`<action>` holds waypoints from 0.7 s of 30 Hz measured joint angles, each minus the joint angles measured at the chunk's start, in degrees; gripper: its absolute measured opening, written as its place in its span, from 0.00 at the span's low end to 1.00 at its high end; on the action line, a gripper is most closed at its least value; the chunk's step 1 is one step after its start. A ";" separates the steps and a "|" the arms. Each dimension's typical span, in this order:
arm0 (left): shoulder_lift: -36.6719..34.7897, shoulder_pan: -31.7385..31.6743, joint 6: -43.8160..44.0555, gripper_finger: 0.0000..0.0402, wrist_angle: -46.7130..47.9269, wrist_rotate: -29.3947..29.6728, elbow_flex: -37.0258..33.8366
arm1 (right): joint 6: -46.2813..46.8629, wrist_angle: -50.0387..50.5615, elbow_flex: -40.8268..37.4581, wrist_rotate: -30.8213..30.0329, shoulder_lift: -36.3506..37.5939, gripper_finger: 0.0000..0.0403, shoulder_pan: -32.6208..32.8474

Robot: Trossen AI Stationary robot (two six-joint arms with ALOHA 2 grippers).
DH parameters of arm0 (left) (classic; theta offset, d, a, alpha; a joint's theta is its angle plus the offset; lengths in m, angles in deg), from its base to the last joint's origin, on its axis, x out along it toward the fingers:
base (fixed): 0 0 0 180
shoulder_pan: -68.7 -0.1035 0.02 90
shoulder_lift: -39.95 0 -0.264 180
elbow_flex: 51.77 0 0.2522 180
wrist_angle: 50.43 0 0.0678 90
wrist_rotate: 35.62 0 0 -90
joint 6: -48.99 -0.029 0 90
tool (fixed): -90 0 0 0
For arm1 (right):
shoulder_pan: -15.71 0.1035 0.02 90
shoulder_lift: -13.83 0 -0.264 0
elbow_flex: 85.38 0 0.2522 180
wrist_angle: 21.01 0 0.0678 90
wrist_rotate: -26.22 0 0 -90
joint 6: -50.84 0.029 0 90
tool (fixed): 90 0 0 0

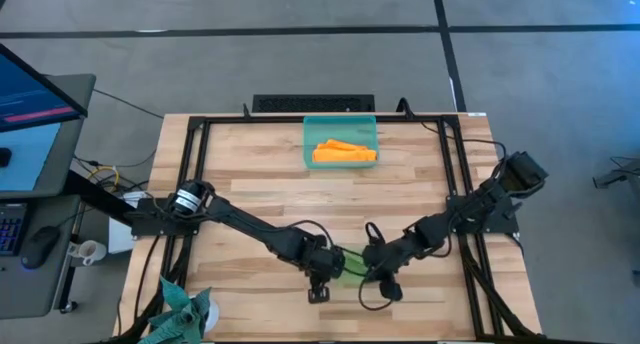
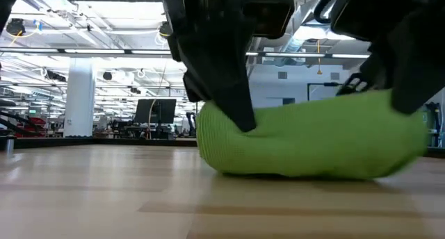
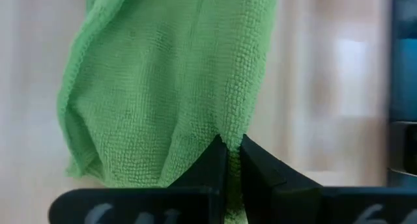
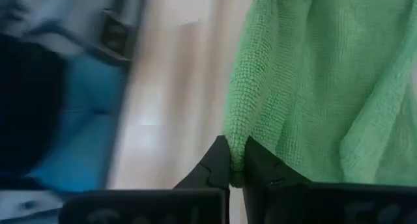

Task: Roll microfiber towels into tight, uniform cylinder then place into a basket
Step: Roll the green microfiber towel

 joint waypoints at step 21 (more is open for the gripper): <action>0.22 -0.97 6.87 0.03 -5.67 -15.13 -3.77 | 8.99 -22.56 -0.77 21.99 -14.82 0.08 -4.23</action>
